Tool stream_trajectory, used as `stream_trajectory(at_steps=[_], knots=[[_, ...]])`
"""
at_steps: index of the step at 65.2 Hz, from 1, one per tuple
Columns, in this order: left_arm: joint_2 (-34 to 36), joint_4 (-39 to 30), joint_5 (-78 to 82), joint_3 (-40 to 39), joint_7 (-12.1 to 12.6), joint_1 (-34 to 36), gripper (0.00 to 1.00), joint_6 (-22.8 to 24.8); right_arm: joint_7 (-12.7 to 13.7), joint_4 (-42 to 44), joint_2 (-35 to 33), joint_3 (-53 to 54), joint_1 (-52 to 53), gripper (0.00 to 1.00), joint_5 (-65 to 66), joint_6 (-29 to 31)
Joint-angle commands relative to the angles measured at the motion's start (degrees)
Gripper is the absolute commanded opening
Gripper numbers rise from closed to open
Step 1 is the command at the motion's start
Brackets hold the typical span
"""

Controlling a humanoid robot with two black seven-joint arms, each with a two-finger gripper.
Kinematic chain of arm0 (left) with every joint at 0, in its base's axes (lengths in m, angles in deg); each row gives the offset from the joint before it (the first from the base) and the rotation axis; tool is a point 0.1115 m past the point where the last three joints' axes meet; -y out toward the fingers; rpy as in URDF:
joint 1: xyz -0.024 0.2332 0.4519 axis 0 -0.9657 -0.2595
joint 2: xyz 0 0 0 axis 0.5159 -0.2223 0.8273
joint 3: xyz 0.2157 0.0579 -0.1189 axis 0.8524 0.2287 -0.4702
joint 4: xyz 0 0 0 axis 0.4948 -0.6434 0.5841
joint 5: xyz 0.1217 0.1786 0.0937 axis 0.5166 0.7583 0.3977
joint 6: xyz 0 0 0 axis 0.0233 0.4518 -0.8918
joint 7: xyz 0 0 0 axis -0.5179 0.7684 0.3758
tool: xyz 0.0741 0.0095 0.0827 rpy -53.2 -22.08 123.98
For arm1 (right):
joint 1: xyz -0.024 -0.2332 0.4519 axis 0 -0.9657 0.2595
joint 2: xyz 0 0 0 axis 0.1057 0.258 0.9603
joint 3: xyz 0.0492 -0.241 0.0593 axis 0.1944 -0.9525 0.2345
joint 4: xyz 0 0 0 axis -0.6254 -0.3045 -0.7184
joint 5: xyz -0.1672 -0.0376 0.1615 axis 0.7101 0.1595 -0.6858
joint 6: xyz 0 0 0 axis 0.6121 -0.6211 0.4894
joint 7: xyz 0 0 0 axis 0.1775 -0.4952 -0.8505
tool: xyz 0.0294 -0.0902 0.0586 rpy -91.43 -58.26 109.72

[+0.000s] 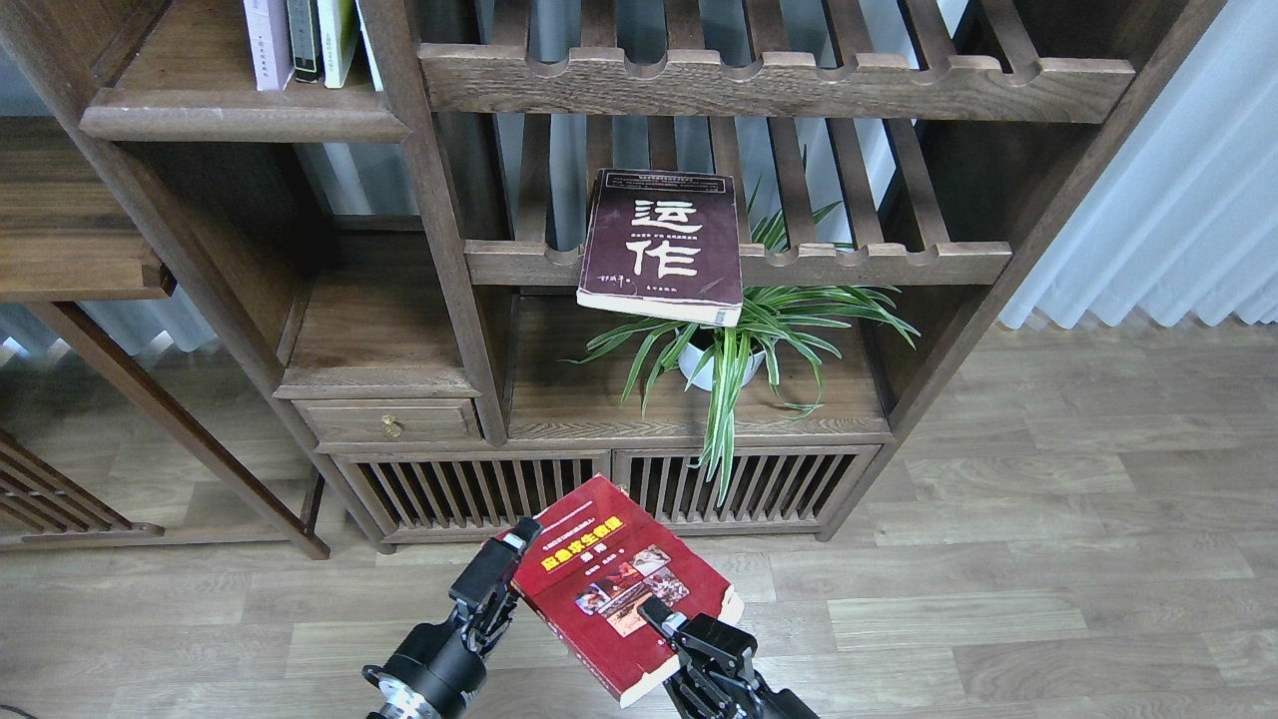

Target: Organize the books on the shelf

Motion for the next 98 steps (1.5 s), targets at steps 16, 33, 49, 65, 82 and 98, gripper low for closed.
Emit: stream_trajectory(at_steps=[16, 33, 49, 65, 82, 98], knots=[[0.0, 1.5, -3.9, 1.2, 2.9, 0.1, 0.07, 0.0, -0.1, 0.0, 0.0, -0.2, 0.0, 0.06, 0.3, 0.0], [0.0, 1.3, -3.9, -1.4, 7.2, 0.9, 0.04, 0.0, 0.0, -0.2, 0.0, -0.7, 0.0, 0.28, 1.0, 0.0], [0.0, -2.5, -3.9, -8.3, 8.6, 3.1, 0.03, 0.0, -0.5, -1.0, 0.0, -0.8, -0.7, 0.79, 7.4, 0.0], [12.1, -10.5, -4.4, -16.7, 9.8, 2.9, 0.03, 0.0, -0.5, -0.8, -0.4, 0.2, -0.4, 0.9, 7.7, 0.0], [27.9, -17.5, -7.2, -31.8, 10.7, 2.3, 0.03, 0.0, -0.5, -0.5, -0.6, 0.2, 0.0, 0.9, 7.7, 0.0], [39.2, -17.5, -7.2, -46.0, 12.4, 5.3, 0.04, 0.0, -0.5, -0.3, -0.4, 0.2, 0.1, 0.9, 7.7, 0.0]])
